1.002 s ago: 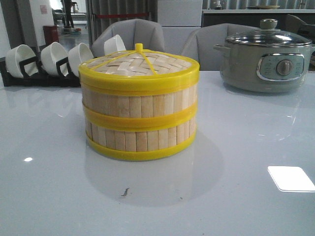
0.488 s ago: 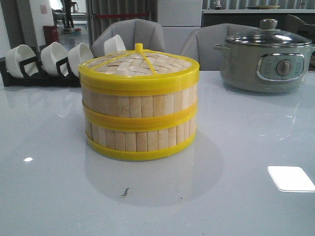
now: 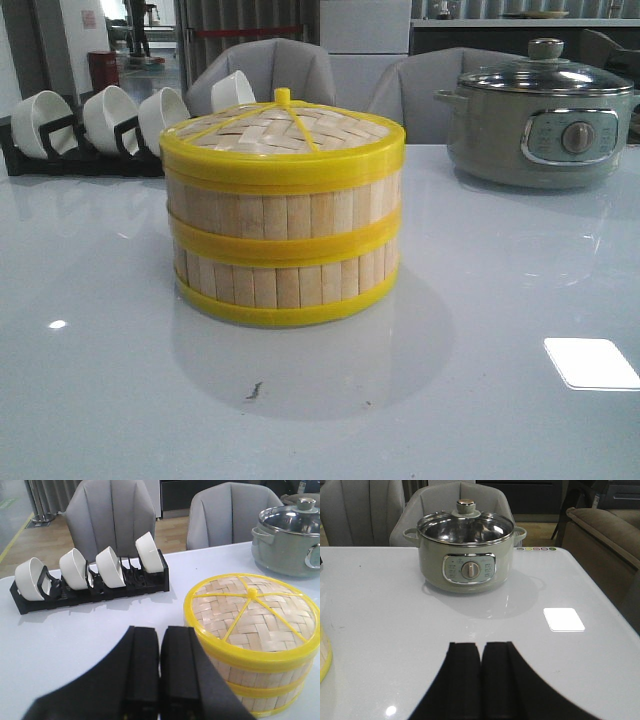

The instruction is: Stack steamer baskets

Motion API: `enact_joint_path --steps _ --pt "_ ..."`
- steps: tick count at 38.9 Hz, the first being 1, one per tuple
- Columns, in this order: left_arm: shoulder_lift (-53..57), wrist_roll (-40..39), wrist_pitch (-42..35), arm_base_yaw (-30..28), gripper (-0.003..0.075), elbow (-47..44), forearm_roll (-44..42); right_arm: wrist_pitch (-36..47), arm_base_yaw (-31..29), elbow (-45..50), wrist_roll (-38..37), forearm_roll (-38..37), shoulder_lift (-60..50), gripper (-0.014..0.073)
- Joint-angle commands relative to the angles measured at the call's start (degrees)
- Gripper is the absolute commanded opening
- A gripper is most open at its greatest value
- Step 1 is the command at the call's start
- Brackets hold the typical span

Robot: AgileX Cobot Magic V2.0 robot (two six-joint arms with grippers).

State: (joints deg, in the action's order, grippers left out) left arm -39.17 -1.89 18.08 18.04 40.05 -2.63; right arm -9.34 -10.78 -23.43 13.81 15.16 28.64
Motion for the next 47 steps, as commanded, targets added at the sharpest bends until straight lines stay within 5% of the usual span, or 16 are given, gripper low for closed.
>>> enact_joint_path --steps 1,11,27,44,47 --pt "0.00 -0.69 -5.68 -0.17 0.0092 1.63 -0.09 4.88 -0.21 -1.59 0.15 0.20 -0.04 0.0055" --pt "4.63 -0.69 -8.59 -5.61 0.0092 -1.03 0.11 4.84 -0.21 -1.59 0.15 0.20 -0.04 0.0055" --pt "23.47 -0.69 -25.95 -15.40 0.0092 -23.12 3.09 4.84 -0.21 -1.59 0.15 0.20 -0.04 0.0055" --pt "35.67 -0.69 -32.75 -17.51 0.0092 -40.46 6.13 4.84 -0.21 -1.59 0.15 0.20 -0.04 0.0055" --pt "37.43 -0.69 -28.10 -17.51 0.0092 -40.32 6.81 4.87 -0.21 -1.52 0.15 0.20 -0.04 0.0055"
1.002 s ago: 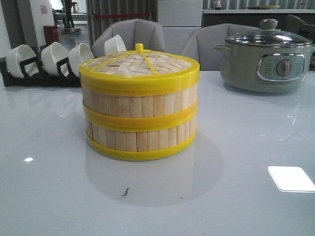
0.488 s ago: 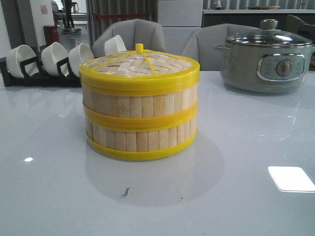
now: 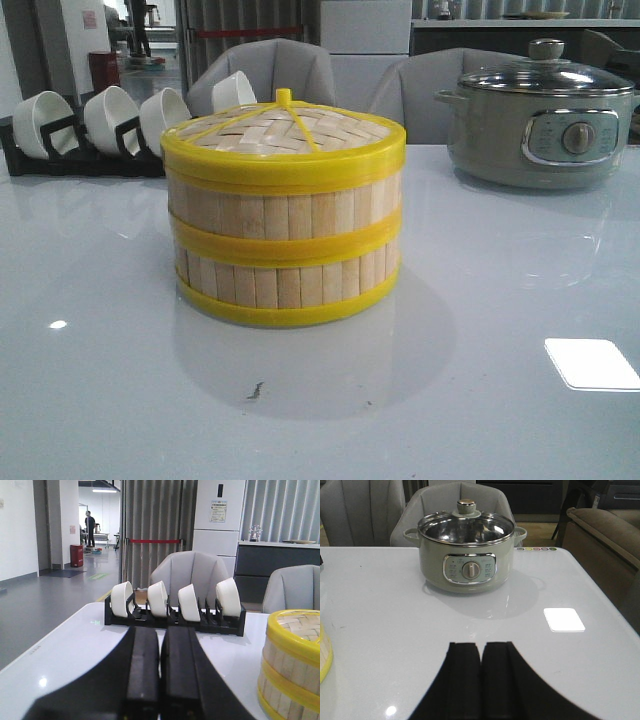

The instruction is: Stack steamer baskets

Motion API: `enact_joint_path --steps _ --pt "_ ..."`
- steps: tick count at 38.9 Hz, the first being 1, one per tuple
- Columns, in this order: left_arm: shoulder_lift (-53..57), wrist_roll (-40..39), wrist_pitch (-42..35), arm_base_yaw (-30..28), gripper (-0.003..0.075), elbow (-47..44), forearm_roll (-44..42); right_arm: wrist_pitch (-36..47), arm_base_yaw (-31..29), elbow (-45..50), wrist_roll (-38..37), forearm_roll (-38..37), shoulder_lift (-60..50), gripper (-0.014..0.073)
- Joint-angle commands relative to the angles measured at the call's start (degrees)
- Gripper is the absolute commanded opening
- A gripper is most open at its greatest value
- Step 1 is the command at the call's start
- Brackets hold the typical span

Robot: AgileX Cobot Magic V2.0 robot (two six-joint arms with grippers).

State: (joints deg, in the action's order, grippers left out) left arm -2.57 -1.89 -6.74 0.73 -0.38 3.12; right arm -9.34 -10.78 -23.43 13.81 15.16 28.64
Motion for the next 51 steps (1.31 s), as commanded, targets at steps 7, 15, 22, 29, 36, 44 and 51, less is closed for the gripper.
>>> enact_joint_path --steps 7,15,22,29,36,44,51 --pt "3.64 -0.58 2.78 -0.19 0.0092 -0.07 0.34 4.58 -0.21 -1.30 0.15 0.20 -0.04 0.0055" --pt "3.75 -0.58 5.33 -0.19 0.0092 -0.07 -2.22 4.25 -0.21 -1.30 0.15 0.20 -0.04 0.0055" --pt "3.75 -0.58 5.33 -0.19 0.0092 -0.07 -3.12 4.19 -0.21 -1.30 0.15 0.20 -0.04 0.0055" --pt "3.75 -0.58 5.33 -0.19 0.0092 -0.07 -3.12 4.19 -0.21 -1.30 0.15 0.20 -0.04 0.0055" --pt "3.75 -0.58 5.42 -0.19 0.0092 -0.07 -3.12 4.19 -0.21 -1.30 0.15 0.20 -0.04 0.0055" --pt "3.75 -0.58 5.42 -0.19 0.0092 -0.07 -3.12 4.19 -0.21 -1.30 0.15 0.20 -0.04 0.0055" --pt "3.65 -0.58 5.42 -0.19 0.0092 -0.07 -3.12 4.19 -0.21 -1.30 0.15 0.20 -0.04 0.0055"
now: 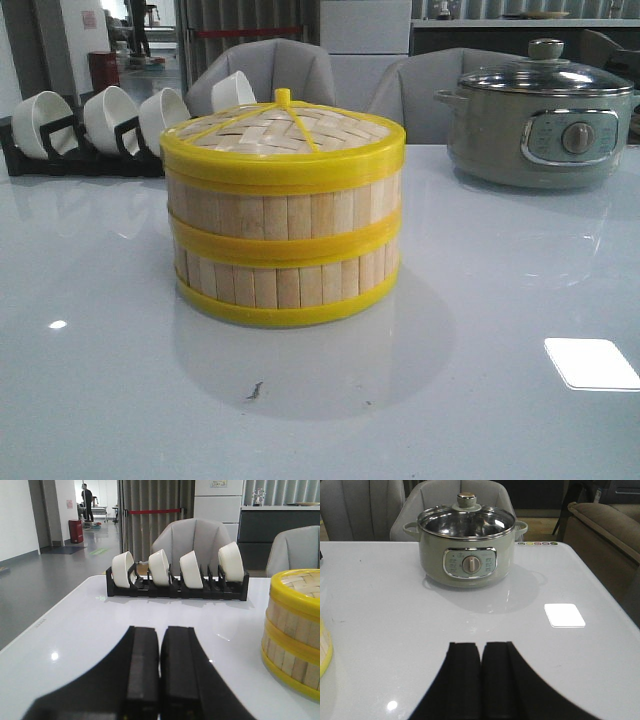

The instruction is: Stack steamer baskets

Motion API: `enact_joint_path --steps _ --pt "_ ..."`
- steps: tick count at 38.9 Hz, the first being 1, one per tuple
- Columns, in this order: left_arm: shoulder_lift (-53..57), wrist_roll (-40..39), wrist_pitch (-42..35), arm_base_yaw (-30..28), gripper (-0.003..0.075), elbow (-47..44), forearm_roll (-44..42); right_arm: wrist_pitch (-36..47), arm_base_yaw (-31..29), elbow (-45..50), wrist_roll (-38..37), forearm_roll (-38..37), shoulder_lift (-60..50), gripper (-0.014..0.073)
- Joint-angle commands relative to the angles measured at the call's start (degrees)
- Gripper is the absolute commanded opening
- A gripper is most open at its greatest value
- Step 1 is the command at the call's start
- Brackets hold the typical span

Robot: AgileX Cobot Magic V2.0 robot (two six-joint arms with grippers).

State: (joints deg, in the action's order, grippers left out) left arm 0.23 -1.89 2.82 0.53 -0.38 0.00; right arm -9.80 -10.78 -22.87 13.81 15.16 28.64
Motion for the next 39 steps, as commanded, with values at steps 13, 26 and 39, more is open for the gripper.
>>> enact_joint_path --steps 13,26,39 --pt "0.85 -0.58 -4.13 0.01 0.0092 -0.07 0.00 4.64 -0.21 -1.86 0.15 0.20 -0.04 0.0055" --pt "0.85 -0.58 -4.13 0.01 0.0092 -0.07 0.00 4.64 -0.21 -1.86 0.29 0.14 -0.04 0.0055" --pt "0.85 -0.58 -4.13 0.01 0.0092 -0.07 0.00 3.18 -0.21 1.03 0.42 1.34 -5.83 0.0055"
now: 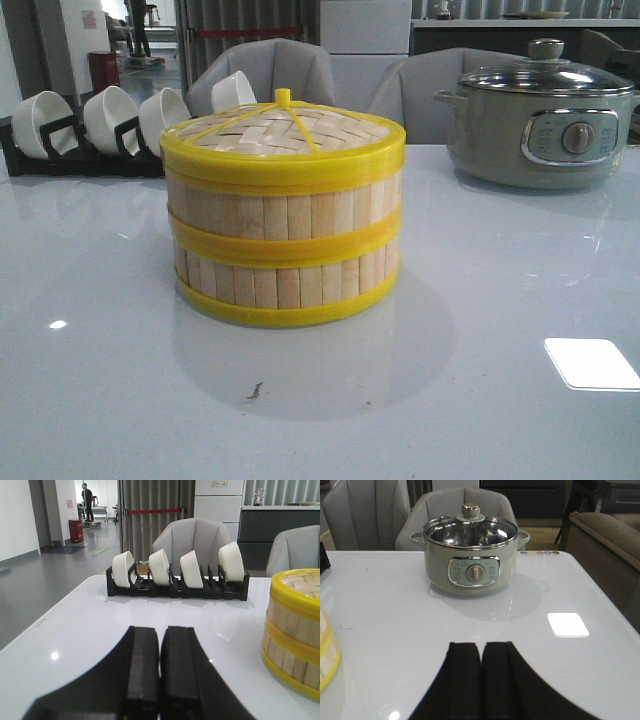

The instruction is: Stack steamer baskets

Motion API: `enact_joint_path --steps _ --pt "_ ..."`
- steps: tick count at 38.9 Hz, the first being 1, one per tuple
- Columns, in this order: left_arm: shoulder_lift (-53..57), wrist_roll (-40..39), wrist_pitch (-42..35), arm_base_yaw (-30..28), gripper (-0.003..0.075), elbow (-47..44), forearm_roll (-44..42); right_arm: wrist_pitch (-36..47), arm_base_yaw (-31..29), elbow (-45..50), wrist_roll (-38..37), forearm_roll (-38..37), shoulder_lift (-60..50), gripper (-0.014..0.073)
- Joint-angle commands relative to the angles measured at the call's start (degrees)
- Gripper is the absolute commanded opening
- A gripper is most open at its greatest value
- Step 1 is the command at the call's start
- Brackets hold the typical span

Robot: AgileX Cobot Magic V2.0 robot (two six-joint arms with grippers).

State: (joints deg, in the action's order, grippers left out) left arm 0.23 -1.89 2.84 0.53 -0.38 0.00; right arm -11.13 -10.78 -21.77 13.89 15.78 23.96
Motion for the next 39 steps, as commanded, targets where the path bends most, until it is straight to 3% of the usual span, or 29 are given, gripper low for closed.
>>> enact_joint_path --steps 1,24,39 --pt "0.85 -0.58 -4.16 0.01 0.0092 -0.07 0.00 4.56 -0.09 0.80 0.34 0.73 -1.87 0.0055" --pt "0.85 -0.58 -4.16 0.01 0.0092 -0.07 0.00 10.18 8.32 21.95 0.30 5.93 -22.73 0.0055" --pt "0.75 -0.58 -4.16 0.01 0.0092 -0.07 0.00 8.15 8.72 22.68 0.40 6.39 -25.78 0.0055"
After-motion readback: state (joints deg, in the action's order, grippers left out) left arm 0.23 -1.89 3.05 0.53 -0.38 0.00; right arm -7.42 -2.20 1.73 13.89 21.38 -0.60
